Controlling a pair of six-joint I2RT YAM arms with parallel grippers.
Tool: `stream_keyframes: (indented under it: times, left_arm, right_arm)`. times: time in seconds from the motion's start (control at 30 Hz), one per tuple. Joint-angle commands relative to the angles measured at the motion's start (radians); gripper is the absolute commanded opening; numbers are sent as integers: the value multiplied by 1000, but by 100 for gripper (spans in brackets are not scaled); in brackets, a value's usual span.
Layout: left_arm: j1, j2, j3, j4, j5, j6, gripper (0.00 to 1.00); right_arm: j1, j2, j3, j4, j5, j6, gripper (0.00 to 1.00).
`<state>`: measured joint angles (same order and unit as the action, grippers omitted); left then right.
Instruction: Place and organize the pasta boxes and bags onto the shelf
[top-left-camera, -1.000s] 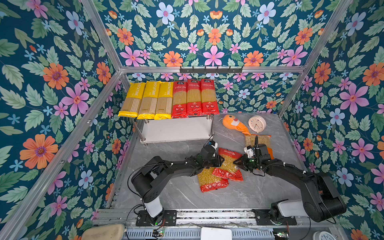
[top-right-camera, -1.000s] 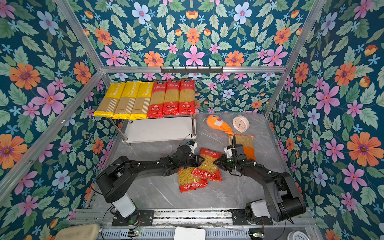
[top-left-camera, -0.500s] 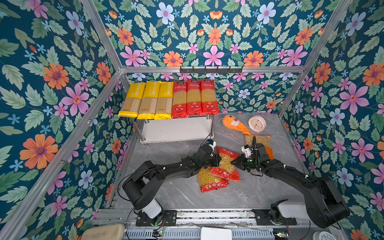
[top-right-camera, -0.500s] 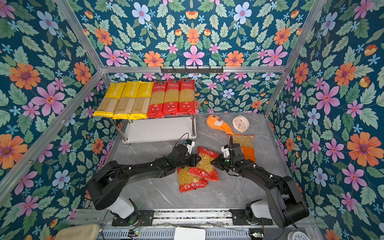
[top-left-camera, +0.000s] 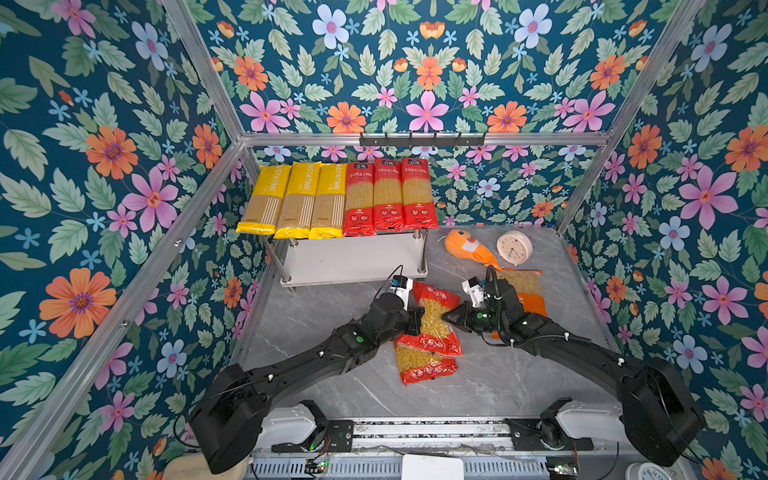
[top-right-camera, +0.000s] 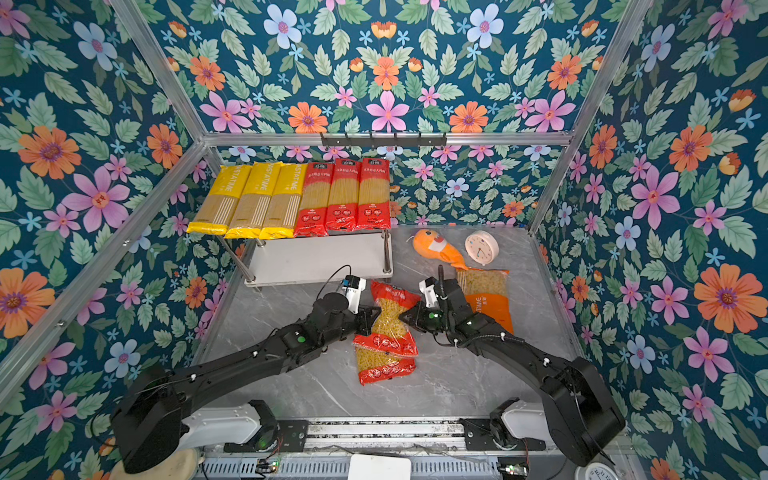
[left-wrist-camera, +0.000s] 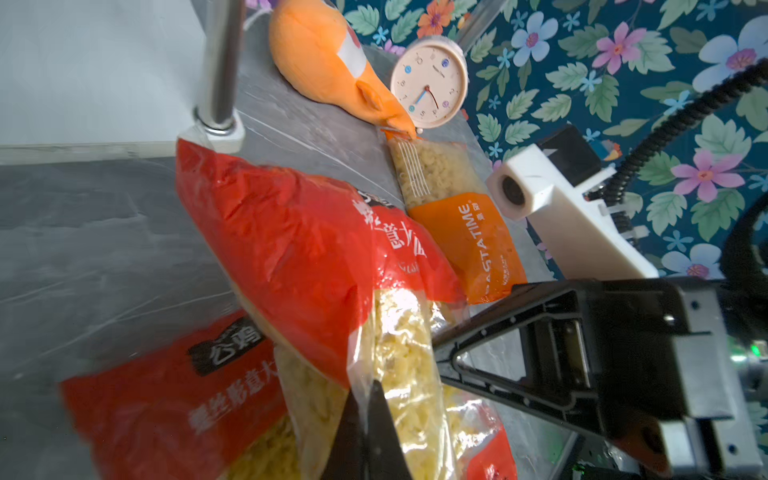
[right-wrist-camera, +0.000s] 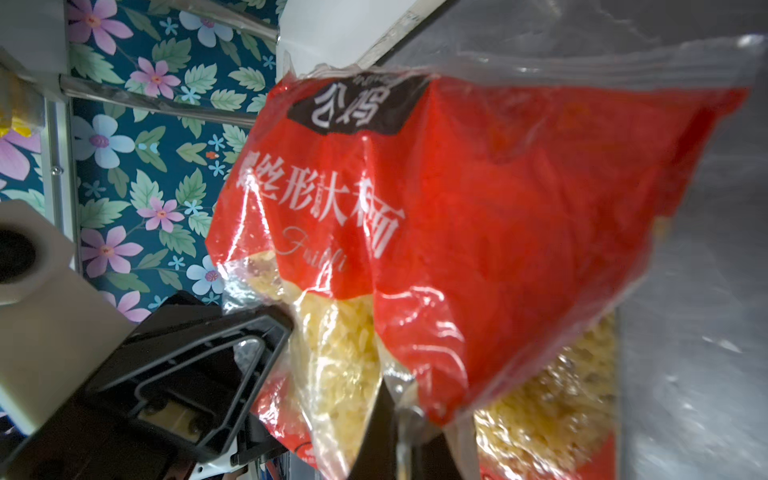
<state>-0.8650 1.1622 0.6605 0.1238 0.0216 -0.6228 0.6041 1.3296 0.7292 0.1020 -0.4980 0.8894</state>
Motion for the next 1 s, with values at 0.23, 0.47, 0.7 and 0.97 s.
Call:
stream_keyframes:
  times: [0.23, 0.47, 0.7, 0.97]
  left_arm:
    - [9, -292, -167, -112, -220, -66, 0]
    - [11, -459, -278, -197, -359, -127, 0]
    - [35, -561, -257, -318, -514, -103, 0]
    - [307, -455, -178, -226, -398, 82, 0]
  right_arm:
    - [220, 311, 182, 351, 130, 41, 0]
    - [269, 477, 329, 334, 167, 36, 0]
    - [289, 538, 418, 360, 218, 5, 0]
    - [292, 581, 501, 433, 360, -83, 0]
